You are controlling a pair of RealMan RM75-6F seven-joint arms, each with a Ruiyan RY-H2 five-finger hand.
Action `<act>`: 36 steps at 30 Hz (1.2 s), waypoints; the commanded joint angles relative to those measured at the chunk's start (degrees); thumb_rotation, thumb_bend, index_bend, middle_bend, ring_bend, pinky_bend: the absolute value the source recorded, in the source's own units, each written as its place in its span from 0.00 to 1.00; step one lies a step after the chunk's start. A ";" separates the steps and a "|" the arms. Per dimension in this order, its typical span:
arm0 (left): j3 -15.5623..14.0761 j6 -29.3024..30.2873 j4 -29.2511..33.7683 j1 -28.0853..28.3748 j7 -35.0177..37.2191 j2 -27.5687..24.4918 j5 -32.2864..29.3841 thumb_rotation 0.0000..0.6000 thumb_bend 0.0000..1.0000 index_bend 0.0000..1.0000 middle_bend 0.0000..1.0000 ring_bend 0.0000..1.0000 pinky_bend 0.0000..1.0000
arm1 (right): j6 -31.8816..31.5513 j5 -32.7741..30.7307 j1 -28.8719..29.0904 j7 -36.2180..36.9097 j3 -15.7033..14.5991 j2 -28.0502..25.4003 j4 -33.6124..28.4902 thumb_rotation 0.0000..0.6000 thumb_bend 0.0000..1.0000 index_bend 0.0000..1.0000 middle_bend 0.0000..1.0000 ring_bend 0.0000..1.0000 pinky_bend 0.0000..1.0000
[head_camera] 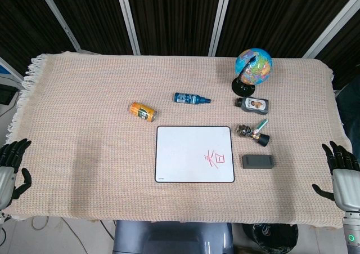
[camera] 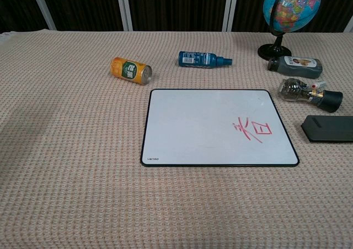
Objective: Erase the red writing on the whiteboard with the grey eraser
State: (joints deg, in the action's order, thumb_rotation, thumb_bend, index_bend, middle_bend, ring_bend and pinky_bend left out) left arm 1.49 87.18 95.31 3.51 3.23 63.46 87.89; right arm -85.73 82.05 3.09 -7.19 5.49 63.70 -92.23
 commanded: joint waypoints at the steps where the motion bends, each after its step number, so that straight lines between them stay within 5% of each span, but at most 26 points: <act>1: 0.01 -0.03 0.00 0.01 -0.04 0.00 -0.03 1.00 0.75 0.07 0.04 0.00 0.00 | -0.07 0.07 -0.02 -0.04 0.00 -0.02 -0.05 1.00 0.07 0.00 0.00 0.05 0.13; 36: -0.30 0.33 -1.15 0.10 -1.76 0.39 1.17 1.00 0.75 0.07 0.04 0.00 0.00 | 1.56 -0.22 -0.26 2.70 -0.79 -2.10 -1.95 1.00 0.06 0.00 0.00 0.05 0.13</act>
State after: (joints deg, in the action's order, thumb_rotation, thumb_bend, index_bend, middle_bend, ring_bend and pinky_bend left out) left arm 1.19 87.51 94.16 3.60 1.47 63.85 89.06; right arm -84.43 81.88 2.86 -4.83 4.85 61.84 -93.90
